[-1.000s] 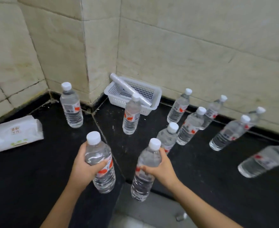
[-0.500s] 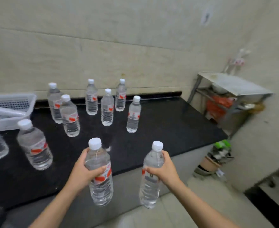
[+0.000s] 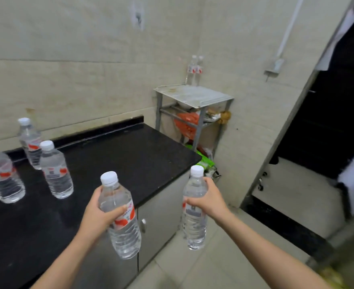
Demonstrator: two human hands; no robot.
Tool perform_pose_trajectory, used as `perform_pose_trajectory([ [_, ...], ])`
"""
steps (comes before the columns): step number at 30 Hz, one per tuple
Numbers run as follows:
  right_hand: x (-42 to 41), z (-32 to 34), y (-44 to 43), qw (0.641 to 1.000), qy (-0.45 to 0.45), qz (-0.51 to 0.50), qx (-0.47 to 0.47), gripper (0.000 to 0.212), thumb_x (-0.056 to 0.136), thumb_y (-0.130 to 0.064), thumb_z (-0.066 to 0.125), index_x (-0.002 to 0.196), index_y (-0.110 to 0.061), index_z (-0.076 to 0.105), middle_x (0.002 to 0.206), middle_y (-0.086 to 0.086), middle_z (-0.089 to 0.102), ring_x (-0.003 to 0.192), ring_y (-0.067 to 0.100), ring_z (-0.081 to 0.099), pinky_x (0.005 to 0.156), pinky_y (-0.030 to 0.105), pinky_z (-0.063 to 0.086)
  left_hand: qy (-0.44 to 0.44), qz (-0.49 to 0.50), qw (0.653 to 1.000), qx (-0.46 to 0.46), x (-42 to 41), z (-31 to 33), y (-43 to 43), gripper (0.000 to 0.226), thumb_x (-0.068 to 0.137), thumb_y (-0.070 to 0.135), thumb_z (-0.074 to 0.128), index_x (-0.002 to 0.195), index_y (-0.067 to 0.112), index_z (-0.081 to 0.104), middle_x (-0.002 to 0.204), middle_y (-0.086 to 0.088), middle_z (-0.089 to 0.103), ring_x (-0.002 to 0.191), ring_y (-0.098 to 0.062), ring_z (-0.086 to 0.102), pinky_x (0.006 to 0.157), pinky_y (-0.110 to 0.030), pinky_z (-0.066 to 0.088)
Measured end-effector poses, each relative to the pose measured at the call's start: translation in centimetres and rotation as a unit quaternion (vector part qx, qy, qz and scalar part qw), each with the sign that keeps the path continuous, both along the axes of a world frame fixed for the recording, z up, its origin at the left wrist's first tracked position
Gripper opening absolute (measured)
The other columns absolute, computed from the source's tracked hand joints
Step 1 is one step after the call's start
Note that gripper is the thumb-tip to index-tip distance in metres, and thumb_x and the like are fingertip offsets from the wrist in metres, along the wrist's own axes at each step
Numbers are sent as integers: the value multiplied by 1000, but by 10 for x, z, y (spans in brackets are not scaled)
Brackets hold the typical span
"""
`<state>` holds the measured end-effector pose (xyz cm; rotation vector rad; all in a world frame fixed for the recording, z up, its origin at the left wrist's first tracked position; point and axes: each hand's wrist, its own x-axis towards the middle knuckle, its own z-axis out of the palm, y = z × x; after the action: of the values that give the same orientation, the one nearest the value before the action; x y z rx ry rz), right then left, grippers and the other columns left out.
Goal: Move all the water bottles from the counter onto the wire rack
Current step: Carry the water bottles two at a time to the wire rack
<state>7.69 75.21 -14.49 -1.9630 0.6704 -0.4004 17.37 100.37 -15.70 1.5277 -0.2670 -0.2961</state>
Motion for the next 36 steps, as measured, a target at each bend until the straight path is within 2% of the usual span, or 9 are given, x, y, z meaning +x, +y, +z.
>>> perform_pose_trajectory([
  [3, 24, 15, -36, 999, -21, -24, 1, 53, 56, -18, 81, 95, -27, 47, 93, -3, 62, 94, 21, 62, 89, 44, 50, -4, -33, 999, -34, 33, 3, -39, 60, 46, 8, 77, 95, 33, 53, 100, -7, 64, 92, -26, 63, 82, -42, 49],
  [6, 52, 31, -68, 998, -45, -49, 4, 56, 60, -16, 82, 102, -25, 46, 100, -2, 60, 98, 20, 61, 90, 41, 51, -21, -48, 997, -58, 74, 6, -79, 57, 62, -8, 72, 101, 28, 52, 99, -5, 63, 92, -25, 62, 75, -37, 49],
  [10, 88, 41, -105, 996, -48, -72, 16, 58, 64, -13, 81, 108, -19, 44, 104, 1, 59, 95, 17, 59, 79, 28, 48, -13, -57, 995, -82, 124, 12, -130, 54, 69, -12, 64, 111, 18, 46, 95, -2, 61, 87, -20, 61, 73, -32, 49],
  [16, 121, 35, -158, 992, -30, -121, 8, 56, 63, -9, 81, 105, -16, 45, 91, -4, 58, 81, 9, 57, 65, 14, 44, -14, -99, 992, -81, 185, 12, -199, 55, 68, -12, 65, 108, 21, 47, 94, -1, 61, 87, -17, 61, 76, -34, 50],
  [20, 126, 24, -192, 987, -9, -159, 15, 60, 61, -10, 83, 108, -15, 46, 92, -5, 60, 86, 14, 60, 77, 27, 50, -5, -138, 988, -73, 206, 3, -244, 57, 60, -3, 74, 98, 31, 50, 93, 1, 62, 83, -13, 62, 74, -29, 52],
  [24, 123, 17, -233, 982, 2, -189, 24, 63, 58, -15, 85, 107, -19, 45, 102, 3, 62, 97, 22, 62, 91, 43, 50, -13, -152, 986, -65, 212, -3, -297, 55, 67, -13, 66, 94, 32, 51, 90, 2, 61, 71, -1, 65, 65, -16, 54],
  [29, 125, 20, -305, 983, -14, -184, 22, 58, 61, -10, 83, 103, -19, 44, 88, -9, 57, 95, 23, 61, 91, 42, 50, -26, -177, 982, -66, 213, 3, -371, 57, 57, -3, 73, 103, 24, 50, 92, 1, 62, 70, 4, 65, 64, -13, 54],
  [33, 131, 29, -380, 986, -30, -166, 12, 61, 58, -15, 85, 105, -19, 47, 94, -3, 63, 92, 21, 63, 91, 44, 50, -51, -151, 985, -72, 220, 19, -436, 65, 43, 18, 77, 102, 29, 52, 94, 2, 64, 75, -1, 66, 71, -18, 55],
  [36, 136, 45, -438, 987, -35, -155, -2, 67, 53, -23, 86, 109, -22, 48, 97, -5, 65, 91, 19, 64, 90, 46, 51, -71, -130, 985, -88, 226, 42, -487, 57, 48, 11, 73, 98, 31, 53, 92, 2, 65, 74, -2, 66, 65, -17, 55],
])
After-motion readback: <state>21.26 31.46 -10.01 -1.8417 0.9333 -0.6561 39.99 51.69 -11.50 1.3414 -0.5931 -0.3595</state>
